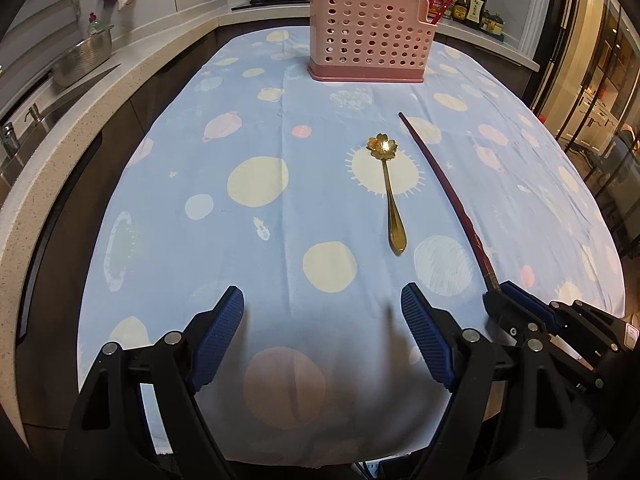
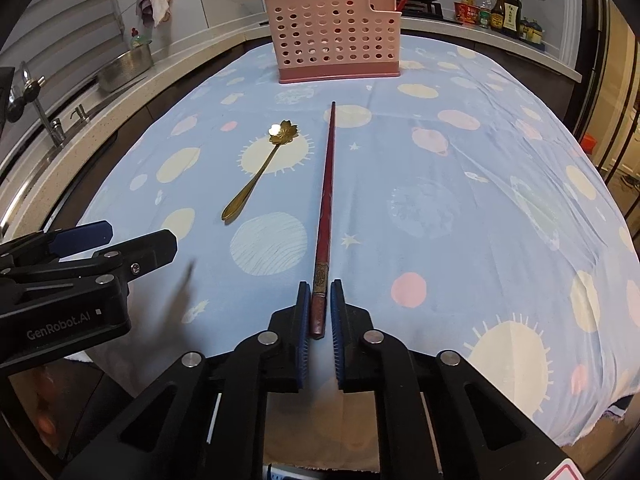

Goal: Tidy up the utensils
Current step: 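Grasp the dark red chopstick with the right tool while the left tool grasps the gold spoon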

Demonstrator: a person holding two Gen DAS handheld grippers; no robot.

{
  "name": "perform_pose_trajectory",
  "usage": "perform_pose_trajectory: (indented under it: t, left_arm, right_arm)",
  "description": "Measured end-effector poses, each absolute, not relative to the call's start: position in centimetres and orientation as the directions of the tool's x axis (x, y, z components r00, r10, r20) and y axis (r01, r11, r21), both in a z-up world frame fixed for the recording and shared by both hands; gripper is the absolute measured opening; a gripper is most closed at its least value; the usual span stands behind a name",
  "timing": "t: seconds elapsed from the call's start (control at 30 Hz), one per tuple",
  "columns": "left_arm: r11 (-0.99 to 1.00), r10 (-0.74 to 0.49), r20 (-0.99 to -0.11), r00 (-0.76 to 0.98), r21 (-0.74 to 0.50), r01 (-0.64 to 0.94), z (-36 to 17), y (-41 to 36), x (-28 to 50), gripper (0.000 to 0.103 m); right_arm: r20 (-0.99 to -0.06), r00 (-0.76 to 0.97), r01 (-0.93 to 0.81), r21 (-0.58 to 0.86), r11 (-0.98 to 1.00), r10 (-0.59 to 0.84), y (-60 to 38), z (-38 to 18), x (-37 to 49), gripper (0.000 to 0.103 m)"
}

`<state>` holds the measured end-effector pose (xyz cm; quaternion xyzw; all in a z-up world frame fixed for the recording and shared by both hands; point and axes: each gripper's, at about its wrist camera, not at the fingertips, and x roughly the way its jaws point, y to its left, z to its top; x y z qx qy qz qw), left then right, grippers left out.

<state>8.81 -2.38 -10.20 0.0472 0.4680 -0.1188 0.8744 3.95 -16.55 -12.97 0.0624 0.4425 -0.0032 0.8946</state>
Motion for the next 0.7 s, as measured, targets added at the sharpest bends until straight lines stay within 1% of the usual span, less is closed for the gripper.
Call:
perform_pose_trajectory:
  t: [0.13,0.23,0.3,0.37,0.43,0.5,0.6,0.67,0.7]
  left_arm:
    - [0.962,-0.2,-0.835,0.513,-0.069,0.263,-10.4,-2.8,9.3,0.077]
    - [0.959,-0.222,-0.838,0.498,-0.095,0.267,-10.6,-3.4,10.1,0.075]
    - [0.957,-0.233,-0.841,0.488,-0.108,0.27,-10.8,-3.9,10.7,0.071]
    - [0.954,-0.242,-0.846,0.475,-0.118,0.275,-11.2,-4.4,11.3,0.064]
    - [0.953,-0.249,-0.851,0.461,-0.13,0.274,-11.5,-4.8,12.0,0.06]
    - [0.953,-0.252,-0.851,0.46,-0.136,0.272,-11.7,-5.2,12.5,0.059]
    - [0.951,-0.258,-0.848,0.462,-0.138,0.278,-11.6,-5.6,13.1,0.052]
    - [0.949,-0.264,-0.848,0.459,-0.142,0.283,-11.6,-5.8,13.3,0.043]
    - [0.947,-0.268,-0.848,0.457,-0.145,0.287,-11.6,-5.9,13.3,0.04]
  right_arm:
    - [-0.787,0.615,0.078,0.117,0.99,0.044,-17.1,-13.0,3.7,0.007]
    - [-0.785,0.618,0.094,0.129,0.987,0.044,-17.6,-12.9,3.6,0.007]
    - [-0.783,0.62,0.105,0.136,0.985,0.042,-18.0,-12.9,3.5,0.007]
    - [-0.784,0.62,0.117,0.144,0.983,0.042,-18.4,-12.9,3.4,0.007]
    - [-0.785,0.619,0.125,0.153,0.98,0.043,-18.8,-13.0,3.3,0.007]
    - [-0.784,0.618,0.129,0.161,0.979,0.047,-19.0,-13.1,3.3,0.007]
    - [-0.784,0.619,0.127,0.161,0.979,0.049,-19.0,-13.1,3.3,0.007]
    - [-0.784,0.619,0.127,0.163,0.978,0.05,-19.0,-13.1,3.3,0.007]
    - [-0.784,0.619,0.128,0.163,0.978,0.05,-18.9,-13.1,3.3,0.007]
